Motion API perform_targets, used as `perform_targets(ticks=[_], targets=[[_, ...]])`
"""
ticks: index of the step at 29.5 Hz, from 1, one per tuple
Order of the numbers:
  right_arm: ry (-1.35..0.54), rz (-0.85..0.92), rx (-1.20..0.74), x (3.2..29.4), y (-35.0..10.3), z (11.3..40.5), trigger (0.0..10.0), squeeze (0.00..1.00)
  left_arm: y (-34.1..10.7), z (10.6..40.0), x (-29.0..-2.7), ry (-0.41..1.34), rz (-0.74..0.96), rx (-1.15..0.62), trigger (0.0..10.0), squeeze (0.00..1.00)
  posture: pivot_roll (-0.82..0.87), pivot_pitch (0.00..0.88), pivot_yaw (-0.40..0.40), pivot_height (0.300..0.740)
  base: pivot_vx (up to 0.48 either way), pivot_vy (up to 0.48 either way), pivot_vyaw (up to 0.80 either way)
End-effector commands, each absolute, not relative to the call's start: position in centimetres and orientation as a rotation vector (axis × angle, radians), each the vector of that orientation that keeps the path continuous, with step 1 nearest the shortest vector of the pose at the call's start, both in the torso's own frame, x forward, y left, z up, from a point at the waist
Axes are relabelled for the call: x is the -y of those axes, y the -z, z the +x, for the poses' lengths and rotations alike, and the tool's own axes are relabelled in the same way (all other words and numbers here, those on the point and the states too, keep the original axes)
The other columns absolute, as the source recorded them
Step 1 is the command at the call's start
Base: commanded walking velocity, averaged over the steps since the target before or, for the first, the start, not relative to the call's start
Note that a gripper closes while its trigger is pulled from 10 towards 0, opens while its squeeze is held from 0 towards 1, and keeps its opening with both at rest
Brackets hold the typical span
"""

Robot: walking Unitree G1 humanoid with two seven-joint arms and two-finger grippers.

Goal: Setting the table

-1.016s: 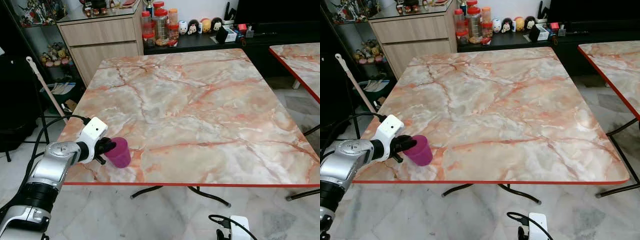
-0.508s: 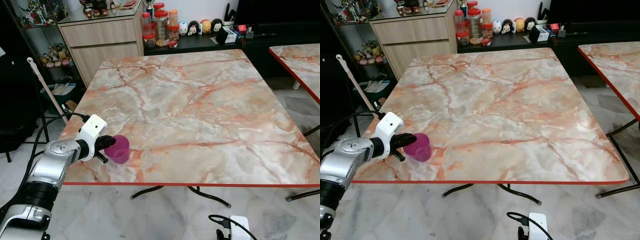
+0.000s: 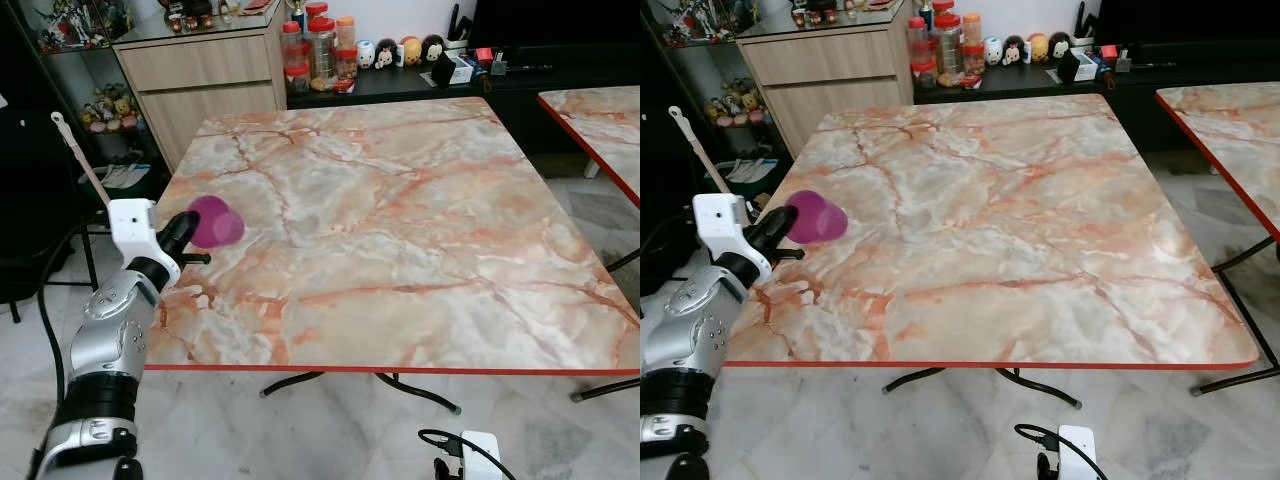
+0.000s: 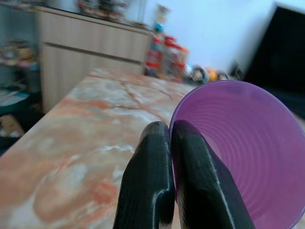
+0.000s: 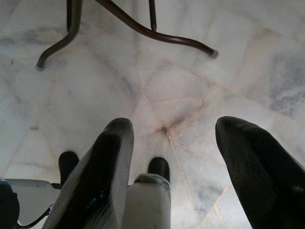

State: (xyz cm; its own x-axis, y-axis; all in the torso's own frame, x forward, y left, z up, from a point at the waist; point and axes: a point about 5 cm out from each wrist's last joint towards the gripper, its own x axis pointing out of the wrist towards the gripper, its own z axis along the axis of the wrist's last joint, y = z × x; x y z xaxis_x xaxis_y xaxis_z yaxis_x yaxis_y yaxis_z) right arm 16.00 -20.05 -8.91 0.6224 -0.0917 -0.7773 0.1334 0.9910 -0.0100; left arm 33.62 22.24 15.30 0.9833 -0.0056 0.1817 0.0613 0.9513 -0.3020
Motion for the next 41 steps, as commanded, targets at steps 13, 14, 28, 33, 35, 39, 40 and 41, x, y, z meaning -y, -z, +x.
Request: perform_targets(ticks=[13, 14, 28, 33, 35, 39, 40, 41], targets=[[0.102, 0.061, -0.826, 19.8, 8.2, 17.5, 10.0, 0.00, -13.3, 32.6, -20.8, -0.138, -0.243, 0.256, 10.0, 0.00, -0.06, 0.000, 0.058, 0.740, 0.000, 0.000, 0.00], [0.101, 0.061, -0.824, 19.8, 8.2, 17.5, 10.0, 0.00, -13.3, 32.6, -20.8, -0.143, -0.239, 0.261, 10.0, 0.00, -0.06, 0.000, 0.058, 0.740, 0.000, 0.000, 0.00], [0.100, 0.039, -0.826, 20.3, 8.1, 17.5, 10.0, 0.00, -12.5, 32.8, -17.6, -0.093, -0.274, 0.252, 10.0, 0.00, -0.09, 0.000, 0.045, 0.740, 0.000, -0.480, 0.00], [0.103, 0.046, -0.828, 20.2, 8.2, 17.3, 10.0, 0.00, -12.3, 32.7, -17.6, -0.086, -0.272, 0.245, 10.0, 0.00, -0.10, 0.000, 0.052, 0.740, 0.000, -0.474, 0.00], [0.103, 0.049, -0.829, 20.2, 8.3, 17.2, 10.0, 0.00, -12.3, 32.7, -17.7, -0.086, -0.269, 0.244, 10.0, 0.00, -0.10, 0.000, 0.053, 0.740, 0.000, -0.472, 0.00], [0.100, 0.048, -0.835, 20.0, 8.4, 16.9, 10.0, 0.00, -12.2, 32.7, -17.6, -0.072, -0.246, 0.235, 10.0, 0.00, -0.10, 0.000, 0.056, 0.740, 0.000, -0.469, 0.00], [0.100, 0.047, -0.837, 20.0, 8.4, 16.9, 10.0, 0.00, -12.2, 32.7, -17.6, -0.069, -0.245, 0.235, 10.0, 0.00, -0.09, 0.000, 0.058, 0.740, 0.000, -0.465, 0.00], [0.100, 0.047, -0.838, 20.0, 8.4, 16.8, 10.0, 0.00, -12.2, 32.6, -17.5, -0.067, -0.246, 0.234, 10.0, 0.00, -0.09, 0.000, 0.058, 0.740, 0.000, -0.465, 0.00]])
